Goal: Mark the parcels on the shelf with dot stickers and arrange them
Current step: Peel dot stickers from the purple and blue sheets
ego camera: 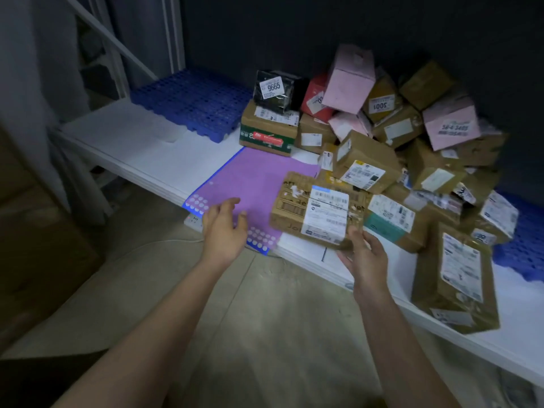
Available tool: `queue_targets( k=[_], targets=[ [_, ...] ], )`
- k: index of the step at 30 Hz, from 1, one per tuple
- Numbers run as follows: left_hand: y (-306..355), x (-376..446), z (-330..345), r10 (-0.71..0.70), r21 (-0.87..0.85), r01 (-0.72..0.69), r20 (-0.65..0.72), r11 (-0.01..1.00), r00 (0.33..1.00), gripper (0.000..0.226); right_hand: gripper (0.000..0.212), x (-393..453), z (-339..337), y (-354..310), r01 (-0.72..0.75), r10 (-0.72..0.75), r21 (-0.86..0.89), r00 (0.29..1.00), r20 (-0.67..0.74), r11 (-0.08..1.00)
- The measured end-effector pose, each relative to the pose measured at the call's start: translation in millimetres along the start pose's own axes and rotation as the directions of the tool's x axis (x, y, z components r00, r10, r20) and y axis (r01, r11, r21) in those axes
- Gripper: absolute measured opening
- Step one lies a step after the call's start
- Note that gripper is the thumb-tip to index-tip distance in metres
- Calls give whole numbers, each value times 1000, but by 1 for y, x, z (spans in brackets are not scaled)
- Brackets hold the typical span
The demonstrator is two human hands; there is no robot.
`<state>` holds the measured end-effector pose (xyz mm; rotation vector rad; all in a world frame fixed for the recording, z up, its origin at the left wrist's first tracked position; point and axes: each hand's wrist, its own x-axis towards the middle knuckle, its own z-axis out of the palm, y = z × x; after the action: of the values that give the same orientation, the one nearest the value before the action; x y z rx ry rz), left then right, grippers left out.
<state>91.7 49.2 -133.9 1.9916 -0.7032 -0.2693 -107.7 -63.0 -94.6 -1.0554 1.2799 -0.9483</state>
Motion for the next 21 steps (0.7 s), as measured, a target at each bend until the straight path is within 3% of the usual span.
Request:
queue_targets(
  k=[3,5,7,9,12,15,18,21],
  targets=[
    [0,-27,-1,-86,4,86,-36,996,996,38,33,0,-27,10,15,-31,-145,993,-110,989],
    [0,-39,-1,-143,-3,143,-50,990,988,40,37,2,-35,14,82,-116,-342,990,-79,936],
    [-5,-46,0,-188,-3,188,-23,982,982,41,49,-1,-37,15,154,-219,-593,975,-39,791],
    [-11,-50,3,-246,-21,246,21,969,969,39,55,-8,-34,16,279,-424,-775,905,16,567],
    [-12,-52,6,-326,-158,335,81,929,942,42,38,-24,-11,20,641,-673,-722,657,340,261],
    [-11,-50,9,-388,-187,408,135,894,912,45,26,-32,27,31,844,-661,-534,425,618,43],
    [-19,-47,14,-353,-165,379,163,911,921,37,23,-28,60,40,867,-596,-482,323,735,-124],
    [-28,-43,15,-320,-149,344,166,927,933,26,20,-13,85,46,840,-537,-490,309,785,-232]
  ],
)
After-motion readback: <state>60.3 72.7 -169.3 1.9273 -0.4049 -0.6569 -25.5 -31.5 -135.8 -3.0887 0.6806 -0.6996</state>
